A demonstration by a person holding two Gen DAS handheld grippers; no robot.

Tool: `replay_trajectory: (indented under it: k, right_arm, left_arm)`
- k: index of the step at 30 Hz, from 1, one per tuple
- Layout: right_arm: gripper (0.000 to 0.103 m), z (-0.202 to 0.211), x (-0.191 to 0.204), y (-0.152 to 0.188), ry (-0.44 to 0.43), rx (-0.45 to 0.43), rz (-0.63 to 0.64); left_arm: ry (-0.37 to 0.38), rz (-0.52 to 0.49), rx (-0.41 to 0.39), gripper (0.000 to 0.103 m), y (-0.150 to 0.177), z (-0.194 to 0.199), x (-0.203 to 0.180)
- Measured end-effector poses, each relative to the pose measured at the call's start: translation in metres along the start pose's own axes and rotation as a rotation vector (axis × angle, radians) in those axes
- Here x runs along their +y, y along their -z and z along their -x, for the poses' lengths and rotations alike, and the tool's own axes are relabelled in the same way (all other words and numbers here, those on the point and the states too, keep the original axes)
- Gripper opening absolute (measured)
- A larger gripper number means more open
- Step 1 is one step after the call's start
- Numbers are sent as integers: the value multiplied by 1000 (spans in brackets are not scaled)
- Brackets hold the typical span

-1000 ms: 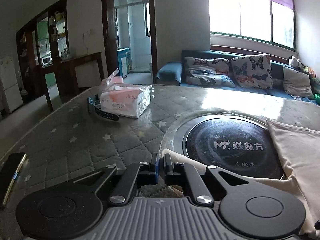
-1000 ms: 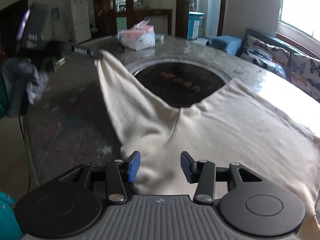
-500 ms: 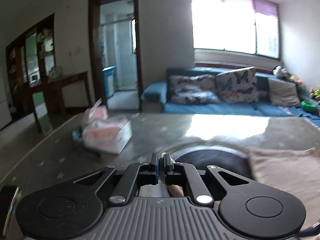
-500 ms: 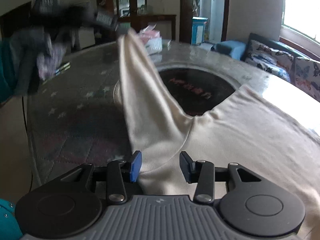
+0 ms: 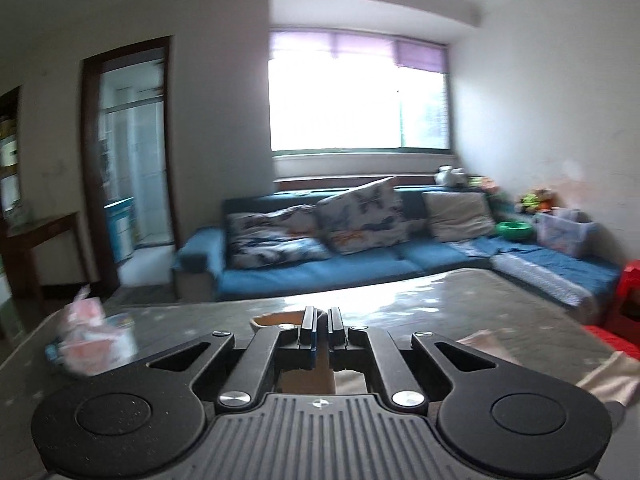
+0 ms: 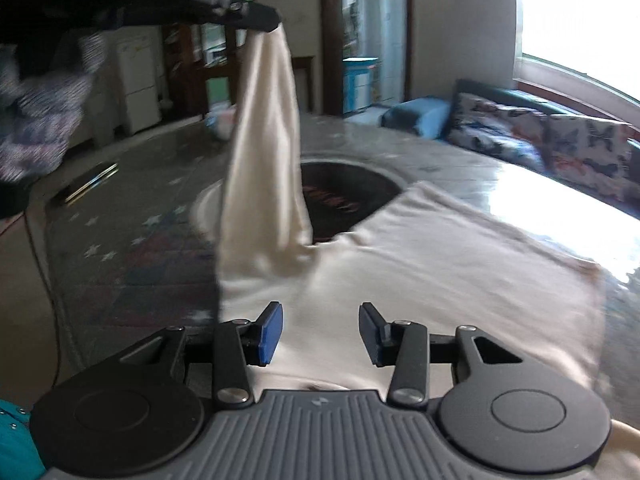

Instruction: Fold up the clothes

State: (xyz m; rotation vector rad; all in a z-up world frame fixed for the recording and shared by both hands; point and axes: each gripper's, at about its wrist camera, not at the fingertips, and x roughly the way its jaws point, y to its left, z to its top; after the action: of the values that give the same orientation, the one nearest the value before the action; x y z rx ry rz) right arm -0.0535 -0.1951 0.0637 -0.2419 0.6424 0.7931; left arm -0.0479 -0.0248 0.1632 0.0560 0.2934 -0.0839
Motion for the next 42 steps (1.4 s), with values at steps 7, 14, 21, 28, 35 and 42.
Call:
replay_trajectory:
  k: [7, 14, 21, 28, 35, 42]
  right_arm:
    - [43, 42, -45, 27, 139, -27, -133]
    - [43, 66, -77, 58, 248, -8, -248]
    - [43, 74, -90, 70, 271, -9, -307]
    - [42, 55, -93, 55, 232, -16, -307]
    - [40, 19, -101, 49, 231, 26, -330]
    - [30, 7, -100, 50, 242, 55, -335]
  left_arm:
    - [183, -45, 55, 5, 17, -23, -71]
    - [326, -100, 193, 9, 61, -58, -120]
    - [343, -97, 285, 30, 94, -49, -112]
    - [138, -51, 356, 30, 111, -54, -45]
    - [18, 22, 401, 29, 119, -69, -3]
    - [51, 68, 409, 30, 113, -92, -5]
